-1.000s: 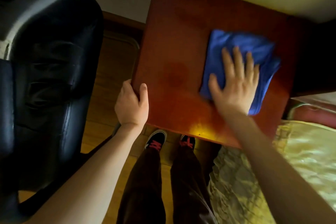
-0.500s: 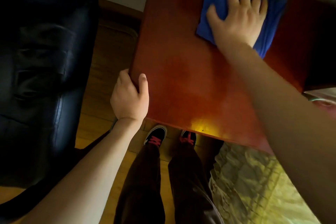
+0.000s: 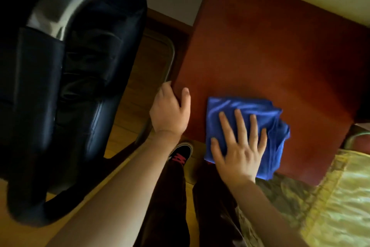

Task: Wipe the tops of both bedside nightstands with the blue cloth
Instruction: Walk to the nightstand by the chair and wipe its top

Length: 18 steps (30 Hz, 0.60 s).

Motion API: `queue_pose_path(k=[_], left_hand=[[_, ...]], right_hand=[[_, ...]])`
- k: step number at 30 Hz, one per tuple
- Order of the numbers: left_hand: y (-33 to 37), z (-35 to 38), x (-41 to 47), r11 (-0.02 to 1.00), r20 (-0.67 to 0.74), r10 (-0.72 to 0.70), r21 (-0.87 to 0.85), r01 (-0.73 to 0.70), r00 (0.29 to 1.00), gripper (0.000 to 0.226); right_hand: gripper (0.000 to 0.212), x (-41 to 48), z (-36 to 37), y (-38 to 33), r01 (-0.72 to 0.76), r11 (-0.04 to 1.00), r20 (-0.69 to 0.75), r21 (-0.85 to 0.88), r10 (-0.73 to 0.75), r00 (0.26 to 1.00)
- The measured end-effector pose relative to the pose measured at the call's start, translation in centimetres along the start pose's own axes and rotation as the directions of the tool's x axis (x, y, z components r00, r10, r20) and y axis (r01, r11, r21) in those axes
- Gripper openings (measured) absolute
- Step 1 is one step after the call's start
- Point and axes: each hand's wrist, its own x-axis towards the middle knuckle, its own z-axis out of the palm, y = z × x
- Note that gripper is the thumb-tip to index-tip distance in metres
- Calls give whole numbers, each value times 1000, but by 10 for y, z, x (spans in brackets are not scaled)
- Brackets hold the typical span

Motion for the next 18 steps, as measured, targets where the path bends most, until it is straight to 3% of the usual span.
queue_pose_path(k=[5, 10, 13, 18], left_hand=[[-1, 2, 1, 1000, -20, -7, 14, 7, 1000, 50], [-2, 3, 0, 1000, -44, 26, 9, -26, 999, 49], [2, 0, -1, 1000, -17, 11, 19, -11, 1000, 50], [1, 0, 0, 1000, 27, 6, 8, -6, 1000, 50]], right_hand=[[58, 156, -18, -32, 46, 999, -135, 0, -46, 990], [62, 267, -35, -55, 24, 999, -102, -26, -26, 994], [60, 234, -36, -48, 81, 996, -86, -24, -83, 993], [60, 69, -11, -29, 169, 986, -36, 14, -168, 985]])
